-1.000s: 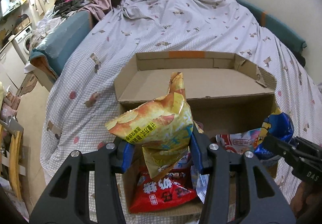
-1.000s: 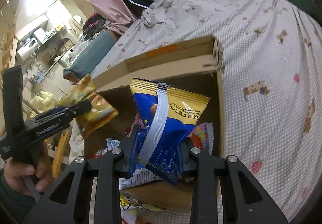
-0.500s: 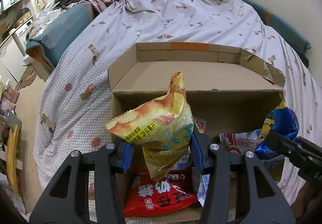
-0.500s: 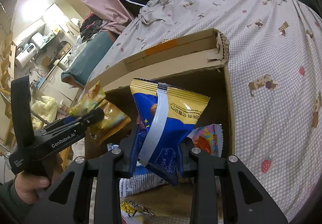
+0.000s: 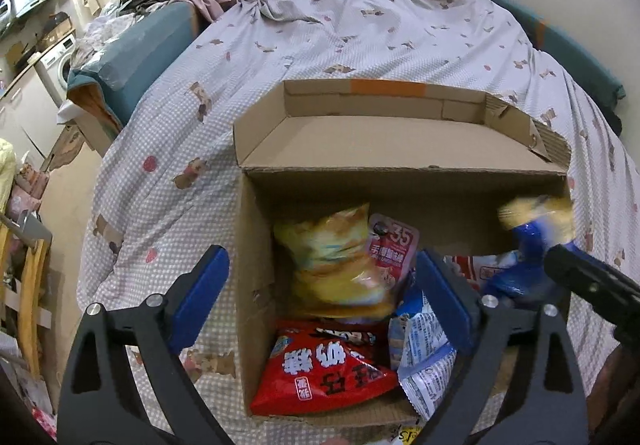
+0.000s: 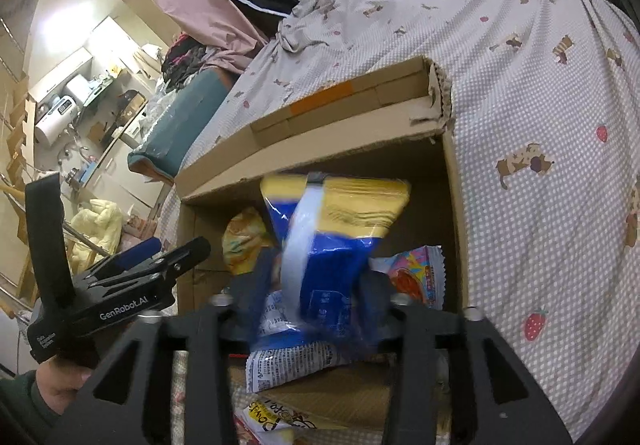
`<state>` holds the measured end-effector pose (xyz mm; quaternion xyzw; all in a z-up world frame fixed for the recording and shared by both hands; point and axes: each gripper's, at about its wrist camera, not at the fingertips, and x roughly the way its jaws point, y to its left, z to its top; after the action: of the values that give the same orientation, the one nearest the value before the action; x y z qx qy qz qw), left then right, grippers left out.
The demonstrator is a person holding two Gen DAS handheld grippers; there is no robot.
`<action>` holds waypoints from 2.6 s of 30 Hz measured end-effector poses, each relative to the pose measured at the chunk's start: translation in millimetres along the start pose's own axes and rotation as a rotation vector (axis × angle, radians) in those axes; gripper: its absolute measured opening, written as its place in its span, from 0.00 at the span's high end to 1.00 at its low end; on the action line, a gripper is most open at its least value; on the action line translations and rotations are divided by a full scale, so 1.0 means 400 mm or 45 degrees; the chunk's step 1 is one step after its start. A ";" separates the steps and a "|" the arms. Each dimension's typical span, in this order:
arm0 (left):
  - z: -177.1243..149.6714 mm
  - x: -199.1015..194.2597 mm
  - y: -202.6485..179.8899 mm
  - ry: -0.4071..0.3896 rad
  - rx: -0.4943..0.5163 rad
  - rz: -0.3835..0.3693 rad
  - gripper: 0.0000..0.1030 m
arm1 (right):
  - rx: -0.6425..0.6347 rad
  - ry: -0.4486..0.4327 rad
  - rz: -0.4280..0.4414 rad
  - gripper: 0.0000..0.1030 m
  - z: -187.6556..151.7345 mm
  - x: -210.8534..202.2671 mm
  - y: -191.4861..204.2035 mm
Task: Organize snacks
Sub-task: 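Open both tools to drop the yellow and blue-and-yellow bags into the box, then move the right tool to the pile and grasp the brown chocolate bar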
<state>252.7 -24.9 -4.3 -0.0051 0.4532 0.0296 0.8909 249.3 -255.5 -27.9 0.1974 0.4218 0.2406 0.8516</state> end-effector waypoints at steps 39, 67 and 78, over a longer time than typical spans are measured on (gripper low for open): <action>-0.171 -0.245 0.048 -0.137 -0.007 -0.129 0.00 | -0.028 -0.017 0.021 0.20 -0.091 -0.169 0.064; -0.364 -0.228 0.136 0.021 -0.127 -0.074 0.00 | 0.014 0.298 -0.137 0.14 -0.362 -0.177 0.021; -0.377 -0.200 0.154 0.076 -0.182 -0.020 0.00 | 0.060 0.641 -0.190 0.14 -0.444 -0.052 -0.017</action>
<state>80.4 27.4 -27.7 -0.0730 0.4763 0.0546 0.8745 95.5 -249.3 -119.2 0.1195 0.6393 0.2088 0.7304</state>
